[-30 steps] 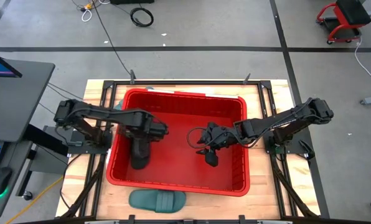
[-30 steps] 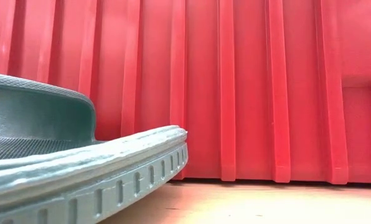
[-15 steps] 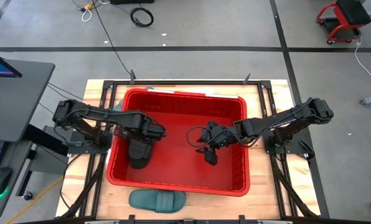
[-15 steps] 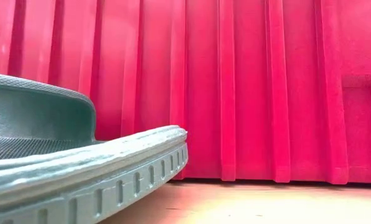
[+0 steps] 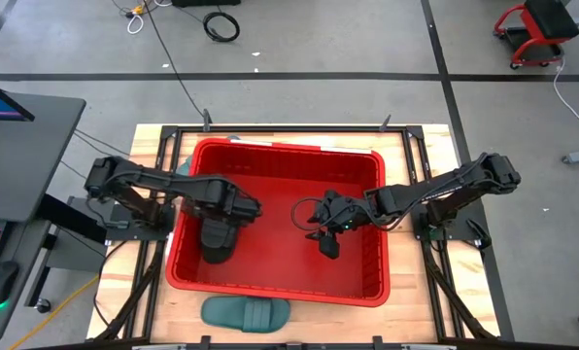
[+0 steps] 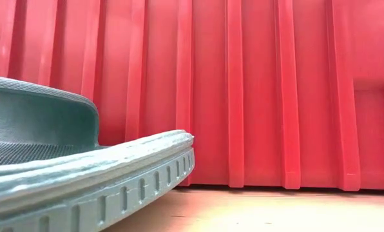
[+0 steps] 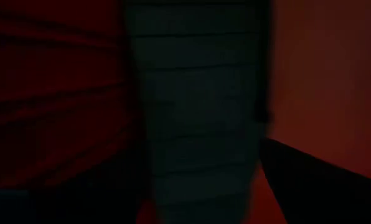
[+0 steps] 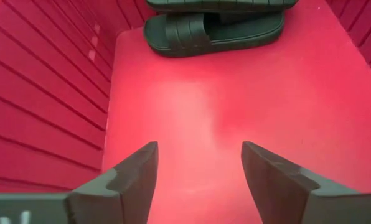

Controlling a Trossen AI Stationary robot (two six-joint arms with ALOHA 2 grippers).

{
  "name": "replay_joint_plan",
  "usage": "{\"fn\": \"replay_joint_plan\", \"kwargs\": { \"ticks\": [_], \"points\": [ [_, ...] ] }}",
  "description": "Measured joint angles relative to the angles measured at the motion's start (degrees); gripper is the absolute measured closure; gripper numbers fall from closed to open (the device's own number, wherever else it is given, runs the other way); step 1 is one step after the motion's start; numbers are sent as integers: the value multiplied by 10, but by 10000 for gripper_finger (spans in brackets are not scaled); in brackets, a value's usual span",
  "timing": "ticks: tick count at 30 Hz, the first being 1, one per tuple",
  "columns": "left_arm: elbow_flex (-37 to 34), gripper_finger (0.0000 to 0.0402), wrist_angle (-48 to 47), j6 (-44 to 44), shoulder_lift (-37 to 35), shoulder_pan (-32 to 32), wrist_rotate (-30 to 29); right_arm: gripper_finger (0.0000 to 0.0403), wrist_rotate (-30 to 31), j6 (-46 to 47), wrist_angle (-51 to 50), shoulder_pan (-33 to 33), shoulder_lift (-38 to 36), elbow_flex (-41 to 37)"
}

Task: Pick and place slides into bin
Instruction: Put the black slide on top of the other black slide in the container

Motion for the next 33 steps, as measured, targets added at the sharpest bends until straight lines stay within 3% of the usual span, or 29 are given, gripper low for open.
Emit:
{"fn": "replay_joint_plan", "kwargs": {
  "ticks": [4, 11, 21, 26, 30, 33],
  "points": [
    [-30, 78, 5, -4, 15, 5, 28, 160, 0, 4, -2, 2, 0, 0],
    [-78, 88, 38, -4, 20, 4, 65, 158, 0, 4, -7, 8, 0, 0],
    [-11, 92, 104, 46, 21, 3, 30, 158, -3, 6, -9, 8, 0, 0],
    [-13, 93, 184, 101, 20, 7, -3, 156, -2, 15, -9, 8, 0, 0],
    [-31, 93, 350, 225, 22, 6, 0, 156, -2, 20, -10, 8, 0, 0],
    [-41, 99, 426, 260, 31, 2, 13, 156, -2, 21, -12, 8, 0, 0]
  ]
}}
